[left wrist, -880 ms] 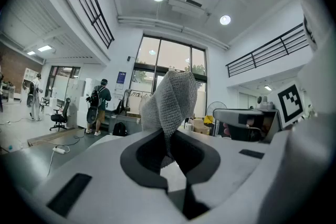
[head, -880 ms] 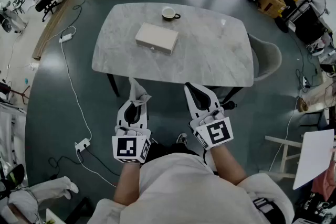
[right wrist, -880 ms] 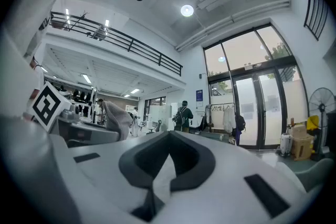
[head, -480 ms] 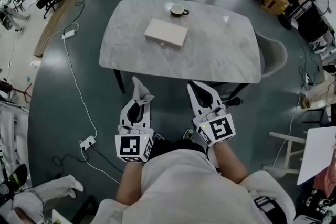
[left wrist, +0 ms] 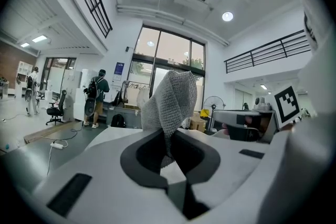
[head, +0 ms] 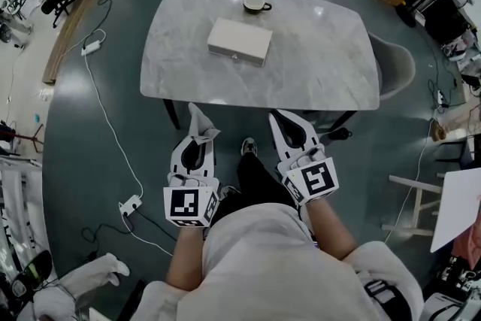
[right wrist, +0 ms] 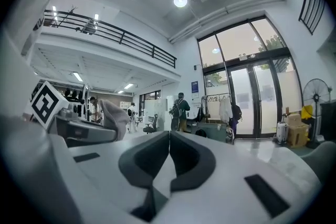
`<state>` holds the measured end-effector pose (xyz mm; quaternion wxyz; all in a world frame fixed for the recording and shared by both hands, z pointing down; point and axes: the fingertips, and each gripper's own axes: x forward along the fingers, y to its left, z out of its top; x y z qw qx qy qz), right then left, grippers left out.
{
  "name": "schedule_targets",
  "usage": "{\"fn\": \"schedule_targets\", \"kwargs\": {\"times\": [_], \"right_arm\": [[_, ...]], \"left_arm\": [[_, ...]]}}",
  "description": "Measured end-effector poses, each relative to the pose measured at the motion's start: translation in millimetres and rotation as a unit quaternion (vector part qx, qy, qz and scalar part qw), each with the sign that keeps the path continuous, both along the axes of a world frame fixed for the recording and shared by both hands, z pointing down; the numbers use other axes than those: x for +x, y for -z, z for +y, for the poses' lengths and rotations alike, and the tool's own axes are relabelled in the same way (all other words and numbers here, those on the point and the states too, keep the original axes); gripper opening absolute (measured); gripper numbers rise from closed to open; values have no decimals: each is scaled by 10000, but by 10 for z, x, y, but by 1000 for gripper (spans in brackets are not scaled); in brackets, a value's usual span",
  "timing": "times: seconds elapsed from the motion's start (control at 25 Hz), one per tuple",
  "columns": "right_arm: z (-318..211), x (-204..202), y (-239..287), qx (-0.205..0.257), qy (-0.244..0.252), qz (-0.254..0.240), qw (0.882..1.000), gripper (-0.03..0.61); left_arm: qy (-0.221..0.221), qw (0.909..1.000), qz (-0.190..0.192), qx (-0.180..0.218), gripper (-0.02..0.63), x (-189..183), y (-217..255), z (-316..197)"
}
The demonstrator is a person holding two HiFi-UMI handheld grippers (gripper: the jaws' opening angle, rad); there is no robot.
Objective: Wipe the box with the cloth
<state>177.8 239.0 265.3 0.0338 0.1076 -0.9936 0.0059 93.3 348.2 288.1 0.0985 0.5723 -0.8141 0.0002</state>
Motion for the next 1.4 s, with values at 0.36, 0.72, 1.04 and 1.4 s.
{"fn": "schedule_targets", "kwargs": {"times": [0.36, 0.72, 1.04, 1.4], "right_arm": [[-716, -788, -149, -181, -19, -41, 9998, 26], [-1574, -1458, -317, -499, 188, 146, 9985, 26], [-2082, -1917, -668, -744, 112, 394, 9964, 26], [-2430, -2434, -1250, -1044, -375, 843, 9902, 26]], "left_arm": [[-100, 9996, -173, -173, 35, -841, -40, -690], [-227, 9978, -216, -584, 36, -1501, -83, -1586], [-422, 9902, -404, -1268, 37, -2076, -446, -2125], [-1145, 9740, -554, -1876, 36, -2822, -987, -2730]]}}
